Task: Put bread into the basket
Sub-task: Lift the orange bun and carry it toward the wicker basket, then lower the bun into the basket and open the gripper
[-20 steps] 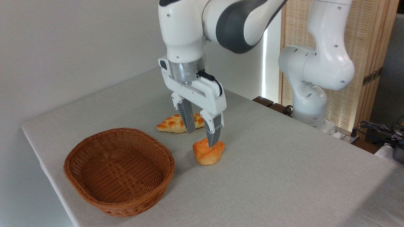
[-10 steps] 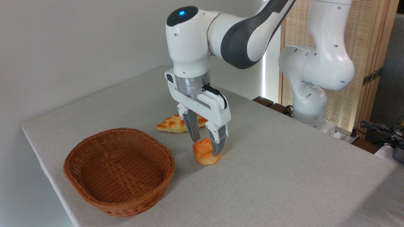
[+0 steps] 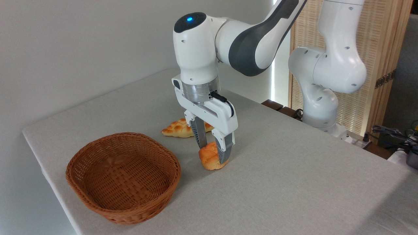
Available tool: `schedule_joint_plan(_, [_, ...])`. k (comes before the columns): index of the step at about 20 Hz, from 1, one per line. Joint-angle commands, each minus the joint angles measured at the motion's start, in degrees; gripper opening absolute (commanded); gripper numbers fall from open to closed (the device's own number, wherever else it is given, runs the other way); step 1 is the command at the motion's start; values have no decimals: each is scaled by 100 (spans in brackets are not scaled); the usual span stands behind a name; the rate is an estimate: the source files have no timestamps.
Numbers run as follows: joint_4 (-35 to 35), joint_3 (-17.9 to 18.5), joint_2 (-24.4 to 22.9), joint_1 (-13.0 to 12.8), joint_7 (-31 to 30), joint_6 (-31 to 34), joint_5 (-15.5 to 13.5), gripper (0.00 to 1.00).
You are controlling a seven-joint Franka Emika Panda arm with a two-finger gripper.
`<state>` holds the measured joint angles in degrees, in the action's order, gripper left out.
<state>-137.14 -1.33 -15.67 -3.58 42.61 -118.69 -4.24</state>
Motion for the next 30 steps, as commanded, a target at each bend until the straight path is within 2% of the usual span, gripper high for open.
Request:
schedule_joint_plan(1, [-41, 72, 3, -55, 371, -84, -77, 16])
schedule_joint_plan(11, [46, 81, -6, -55, 406, 13, -77, 15])
schedule_joint_plan(16, [336, 81, 11, -55, 476, 223, -33, 16])
schedule_joint_plan(21, [1020, 81, 99, -55, 476, 558, -51, 17])
schedule_joint_plan(22, [1257, 89, 177, -55, 476, 558, -42, 23])
schedule_joint_plan(24, [1793, 186, 405, -55, 467, 558, -94, 24])
schedule_joint_plan(27, [2602, 204, 1020, -55, 467, 470, -130, 25])
schedule_joint_plan(28, [2761, 178, 1222, -55, 476, 357, -156, 27])
schedule_joint_plan(30, [2815, 99, 1530, -55, 511, -300, -113, 37])
